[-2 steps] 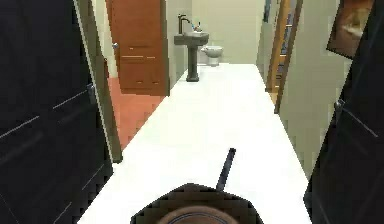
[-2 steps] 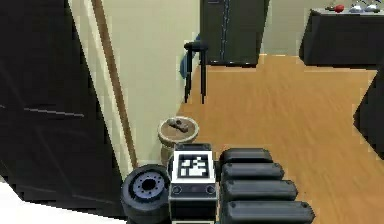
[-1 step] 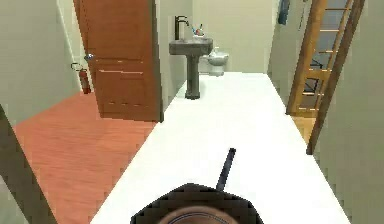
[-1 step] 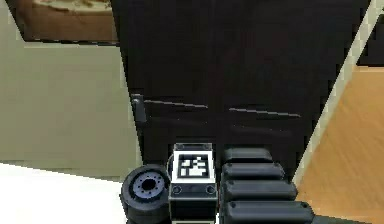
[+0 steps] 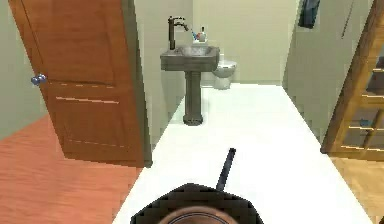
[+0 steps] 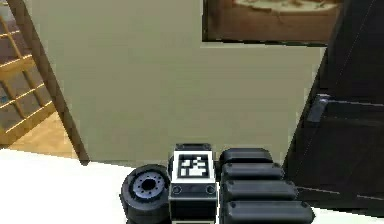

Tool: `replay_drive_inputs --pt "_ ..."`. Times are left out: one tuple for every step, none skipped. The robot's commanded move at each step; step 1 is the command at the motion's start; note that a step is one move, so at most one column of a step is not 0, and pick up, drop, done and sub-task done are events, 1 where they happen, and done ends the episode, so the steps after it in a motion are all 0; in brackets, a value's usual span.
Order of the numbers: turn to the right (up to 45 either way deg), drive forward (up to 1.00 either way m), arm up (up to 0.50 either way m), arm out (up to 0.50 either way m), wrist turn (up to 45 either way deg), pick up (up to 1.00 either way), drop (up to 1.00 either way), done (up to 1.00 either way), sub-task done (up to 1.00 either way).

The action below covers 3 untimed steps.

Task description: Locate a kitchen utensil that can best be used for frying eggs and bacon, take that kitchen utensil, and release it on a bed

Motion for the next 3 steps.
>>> replay_drive_inputs --pt "-45.0 0.0 0.0 0.0 0.0 0.0 0.0 0.0 0.0" --pt "-18.0 0.0 0.0 0.0 0.0 0.0 0.0 0.0 0.0" --pt "0.0 0.55 0.0 0.0 0.0 0.0 0.0 0.0 0.0"
